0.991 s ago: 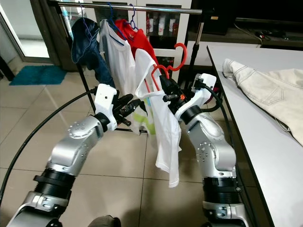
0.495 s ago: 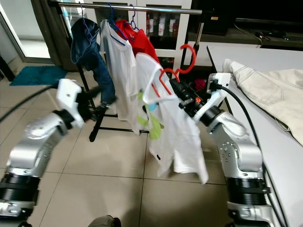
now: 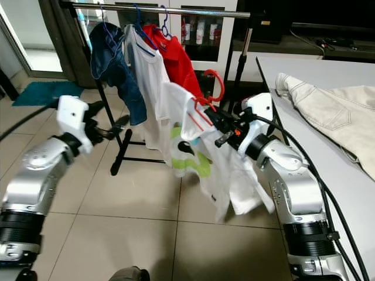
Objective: Hang hanger
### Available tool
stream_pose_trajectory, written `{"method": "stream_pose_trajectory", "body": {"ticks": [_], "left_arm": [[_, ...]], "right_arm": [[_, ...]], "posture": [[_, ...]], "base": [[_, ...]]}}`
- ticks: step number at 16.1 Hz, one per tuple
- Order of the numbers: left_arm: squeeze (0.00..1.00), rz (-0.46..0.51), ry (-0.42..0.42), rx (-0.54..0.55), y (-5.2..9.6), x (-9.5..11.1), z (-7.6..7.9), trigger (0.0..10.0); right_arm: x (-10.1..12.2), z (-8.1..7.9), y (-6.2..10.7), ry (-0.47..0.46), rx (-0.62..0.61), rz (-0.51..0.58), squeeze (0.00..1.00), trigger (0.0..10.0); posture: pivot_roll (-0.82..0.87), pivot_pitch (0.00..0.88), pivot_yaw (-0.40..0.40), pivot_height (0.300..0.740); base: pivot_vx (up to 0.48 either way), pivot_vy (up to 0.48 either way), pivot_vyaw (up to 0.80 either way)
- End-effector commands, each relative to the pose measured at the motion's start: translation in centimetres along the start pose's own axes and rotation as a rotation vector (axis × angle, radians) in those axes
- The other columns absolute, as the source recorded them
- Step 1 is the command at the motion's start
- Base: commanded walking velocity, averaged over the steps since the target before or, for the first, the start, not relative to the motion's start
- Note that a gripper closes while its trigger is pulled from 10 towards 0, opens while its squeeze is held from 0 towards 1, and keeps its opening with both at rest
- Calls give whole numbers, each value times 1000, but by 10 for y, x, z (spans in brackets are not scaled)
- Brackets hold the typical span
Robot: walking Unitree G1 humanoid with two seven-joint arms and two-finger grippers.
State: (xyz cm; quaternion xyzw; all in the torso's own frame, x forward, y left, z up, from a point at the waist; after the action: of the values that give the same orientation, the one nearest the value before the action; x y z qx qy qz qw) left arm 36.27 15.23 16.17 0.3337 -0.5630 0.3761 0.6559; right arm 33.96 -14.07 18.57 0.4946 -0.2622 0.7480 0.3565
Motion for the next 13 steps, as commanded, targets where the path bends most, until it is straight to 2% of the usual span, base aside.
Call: {"method": "stream_pose_trajectory", "body": {"ticks": [1,2,3,6,7,8,13], "left_arm": [[1000,-4,25,-141,-9,0,30,10000],[1000,-6,32,-166,-11,-2,37,10000],[1000,-4,39,-199,-18,-5,50,10000],[976,19,-2,-222,-30,-7,65,10000],[169,19,-30,-221,-33,-8,68,10000],[0,22,-119,-173,-43,-7,67,10000],[0,41,-138,-164,-59,-7,67,10000]], "right_arm": [[14,-1,-5,-9,-19,61,0,10000],[16,-2,-7,-16,-18,69,0,10000],[19,-8,-11,-34,-4,84,0,10000],[22,-17,-15,-53,15,101,0,10000],[23,-19,-16,-61,21,106,0,10000],[24,-25,-17,-88,30,118,0,10000],[30,-29,-16,-132,52,156,0,10000]], "posture": [[60,0,37,740],[60,0,37,740],[57,0,39,740],[55,0,39,740],[55,0,39,740],[53,0,45,740],[50,0,50,740]], "base": [[0,0,0],[0,0,0],[0,0,0],[0,0,0],[0,0,0],[0,0,0],[0,0,0]]}}
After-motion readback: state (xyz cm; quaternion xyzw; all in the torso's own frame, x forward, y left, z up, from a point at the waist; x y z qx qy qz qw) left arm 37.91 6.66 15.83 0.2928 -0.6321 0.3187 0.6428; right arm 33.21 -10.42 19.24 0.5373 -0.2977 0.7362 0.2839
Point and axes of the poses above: a point about 5 cm out from each wrist's last joint towards the gripper, its own y axis pointing back from the gripper into the wrist, its own x axis along the axis of the wrist's last joint, z = x × y, the point moved 4 cm from there along -y, pointing out of the wrist towards the gripper, and after that the axes turned 15 degrees about y, right-handed, at the moved point
